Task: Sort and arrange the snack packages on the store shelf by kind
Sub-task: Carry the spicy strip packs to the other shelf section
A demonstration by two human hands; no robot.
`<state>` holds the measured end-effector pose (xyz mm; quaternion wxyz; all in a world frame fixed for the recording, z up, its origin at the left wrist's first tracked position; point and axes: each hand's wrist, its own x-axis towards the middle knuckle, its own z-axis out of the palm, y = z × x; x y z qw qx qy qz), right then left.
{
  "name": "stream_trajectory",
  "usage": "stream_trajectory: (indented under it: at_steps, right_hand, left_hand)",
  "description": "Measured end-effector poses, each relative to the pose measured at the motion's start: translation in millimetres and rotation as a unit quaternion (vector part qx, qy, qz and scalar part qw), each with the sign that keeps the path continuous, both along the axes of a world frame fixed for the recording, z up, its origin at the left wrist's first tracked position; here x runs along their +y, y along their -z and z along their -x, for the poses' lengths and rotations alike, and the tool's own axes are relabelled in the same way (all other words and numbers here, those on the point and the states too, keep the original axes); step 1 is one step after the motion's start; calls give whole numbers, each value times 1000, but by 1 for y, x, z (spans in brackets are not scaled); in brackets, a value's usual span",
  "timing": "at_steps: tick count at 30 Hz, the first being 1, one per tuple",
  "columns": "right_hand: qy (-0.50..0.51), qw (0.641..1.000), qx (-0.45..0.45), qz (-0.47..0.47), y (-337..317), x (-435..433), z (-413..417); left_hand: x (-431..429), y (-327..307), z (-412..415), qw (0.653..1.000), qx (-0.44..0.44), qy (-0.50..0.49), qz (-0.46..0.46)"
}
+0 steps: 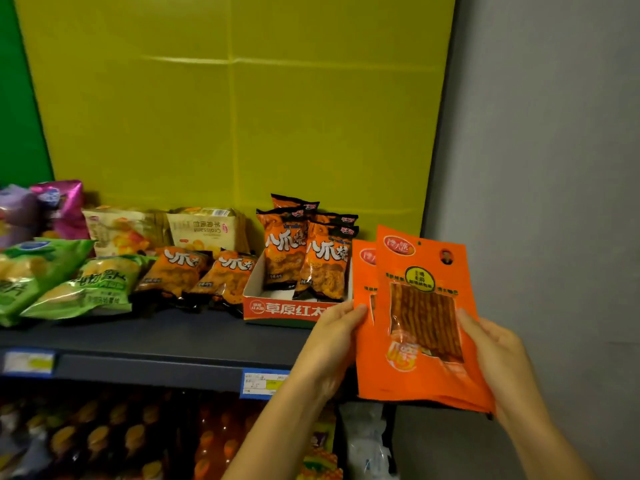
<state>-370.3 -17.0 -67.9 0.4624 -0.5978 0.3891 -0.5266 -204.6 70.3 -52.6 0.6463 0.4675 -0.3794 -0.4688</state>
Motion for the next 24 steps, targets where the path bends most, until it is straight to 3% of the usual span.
stream_trajectory:
  at_steps: [3, 7, 10, 14, 19, 24]
  right_hand:
    - [-10, 997, 3, 77, -14, 13, -15]
    - [-107, 992, -2, 59, -19, 35, -63]
    - [-196, 979, 8, 49, -17, 64, -115]
    - [-298, 953, 17, 59, -15, 112, -186]
    - [-381, 924, 17, 33, -9, 171, -273]
    - [-400, 915, 25, 43, -7, 235, -368]
  left_hand:
    - [40, -6, -22, 990, -75, -115, 30]
    - [117, -6, -73, 953, -66, -291, 50]
    - [188, -4, -114, 900, -62, -429, 42]
    - [286, -2, -156, 804, -57, -591, 29]
    - [371, 3, -191, 711, -36, -702, -6]
    - [436, 7, -255, 701, -40, -711, -34]
